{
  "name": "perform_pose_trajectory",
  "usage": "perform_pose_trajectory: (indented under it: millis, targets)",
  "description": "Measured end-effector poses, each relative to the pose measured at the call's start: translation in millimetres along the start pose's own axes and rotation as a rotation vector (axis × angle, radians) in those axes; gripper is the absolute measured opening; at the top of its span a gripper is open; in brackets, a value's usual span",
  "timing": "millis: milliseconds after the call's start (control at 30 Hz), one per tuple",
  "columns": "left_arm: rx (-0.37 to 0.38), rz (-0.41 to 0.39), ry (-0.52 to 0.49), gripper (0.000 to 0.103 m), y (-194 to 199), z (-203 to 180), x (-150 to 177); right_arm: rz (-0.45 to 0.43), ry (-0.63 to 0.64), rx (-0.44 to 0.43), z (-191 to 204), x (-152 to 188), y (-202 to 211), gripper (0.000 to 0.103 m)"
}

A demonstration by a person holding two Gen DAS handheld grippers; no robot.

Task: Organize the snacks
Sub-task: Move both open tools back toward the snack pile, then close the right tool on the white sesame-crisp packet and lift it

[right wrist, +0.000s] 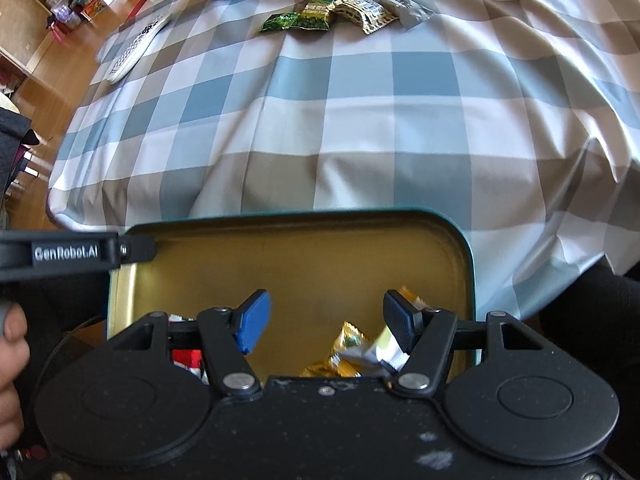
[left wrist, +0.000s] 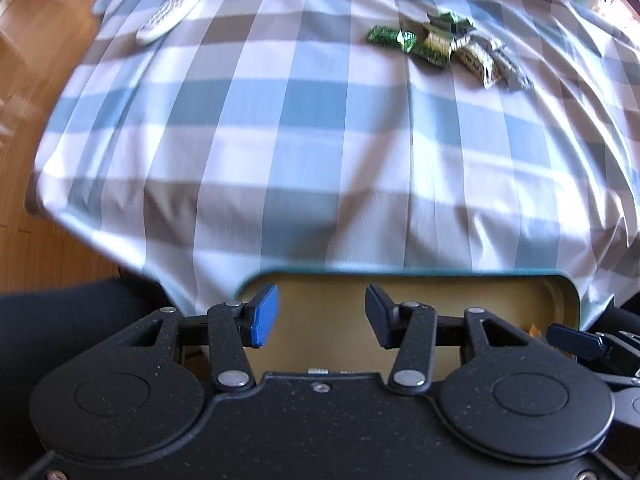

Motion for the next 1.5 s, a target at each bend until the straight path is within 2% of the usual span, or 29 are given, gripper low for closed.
perform_pose_trajectory:
  millis: [433,933,1300,1500]
  targets:
    - [-0.036,-0.013,-0.024,0.056,-36.4,7.4,-61.1,-0.011,0.043,0.069,-0.5,-73.0,-27.9,0.066]
    - [-0.053,-0.024,-0.019,0.056,-84.9,-3.8,-123.8,-0.030,-0.135,0.140,-38.4,-148.8,-84.5,0.066]
    - [-0.056,-0.018,-0.004,0.056,-118.6,-7.2,-152.0,-0.101,-0.191,0.200,-52.8,-198.3,-112.5,0.066]
    - [-0.071,-0.037,0.039,0.056,-123.0,0.3,-165.5,-0.136,-0.287,0.219,-71.0,-221.5,-120.9,0.064]
Point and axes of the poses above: each gripper's, at about its wrist camera, not at the fingertips, and y roughly against the way its jaws point, z to its left, x to its underside, the point moved 4 cm from there along -y, roughly the way its jaws point, and after that the axes turned 15 degrees about -z, right-handed, at the moved point
